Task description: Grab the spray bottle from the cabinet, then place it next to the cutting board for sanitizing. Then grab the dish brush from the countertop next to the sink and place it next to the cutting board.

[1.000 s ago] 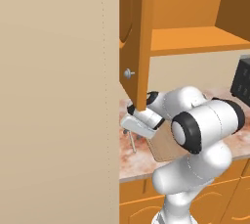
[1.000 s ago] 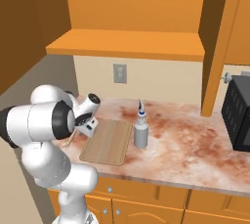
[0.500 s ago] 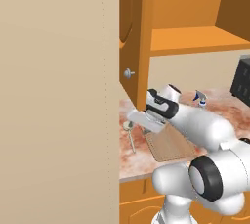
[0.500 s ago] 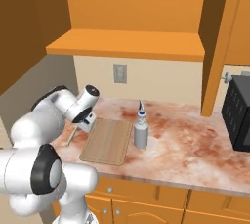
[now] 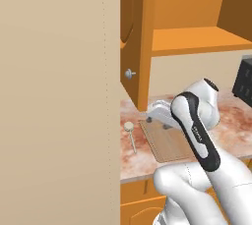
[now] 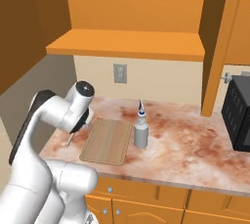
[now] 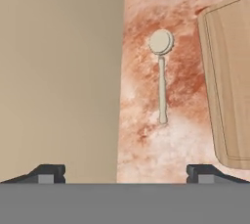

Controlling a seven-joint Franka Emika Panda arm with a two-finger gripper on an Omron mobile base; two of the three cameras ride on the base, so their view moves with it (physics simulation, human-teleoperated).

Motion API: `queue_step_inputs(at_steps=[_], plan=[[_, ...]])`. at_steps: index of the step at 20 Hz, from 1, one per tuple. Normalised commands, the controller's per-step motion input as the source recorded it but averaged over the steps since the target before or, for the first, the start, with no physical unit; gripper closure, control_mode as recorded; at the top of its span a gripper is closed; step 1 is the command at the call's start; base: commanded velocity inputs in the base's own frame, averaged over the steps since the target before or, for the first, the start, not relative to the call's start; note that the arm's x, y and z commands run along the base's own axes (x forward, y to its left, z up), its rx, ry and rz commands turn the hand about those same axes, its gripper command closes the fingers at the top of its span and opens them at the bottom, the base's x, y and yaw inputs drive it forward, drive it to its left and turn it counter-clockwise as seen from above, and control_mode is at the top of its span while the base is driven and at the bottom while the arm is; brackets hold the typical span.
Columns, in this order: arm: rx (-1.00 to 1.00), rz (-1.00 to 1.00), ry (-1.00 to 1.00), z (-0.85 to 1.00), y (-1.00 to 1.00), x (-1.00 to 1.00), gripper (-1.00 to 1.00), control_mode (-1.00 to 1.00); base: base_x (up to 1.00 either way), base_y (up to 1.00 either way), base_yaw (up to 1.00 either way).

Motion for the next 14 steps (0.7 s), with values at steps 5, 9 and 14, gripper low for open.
queue_step_inputs(at_steps=[5,9,14], plan=[[0.00,0.00,-0.32,1.00,-0.11,-1.00,-1.00,-1.00,0.00,0.00,0.00],[0.00,-0.01,-0.35,1.00,0.00,-0.96,-1.00,-1.00,0.00,0.00,0.00],[0.01,-0.04,-0.18,1.00,0.00,-0.66,-1.00,-1.00,0.00,0.00,0.00]])
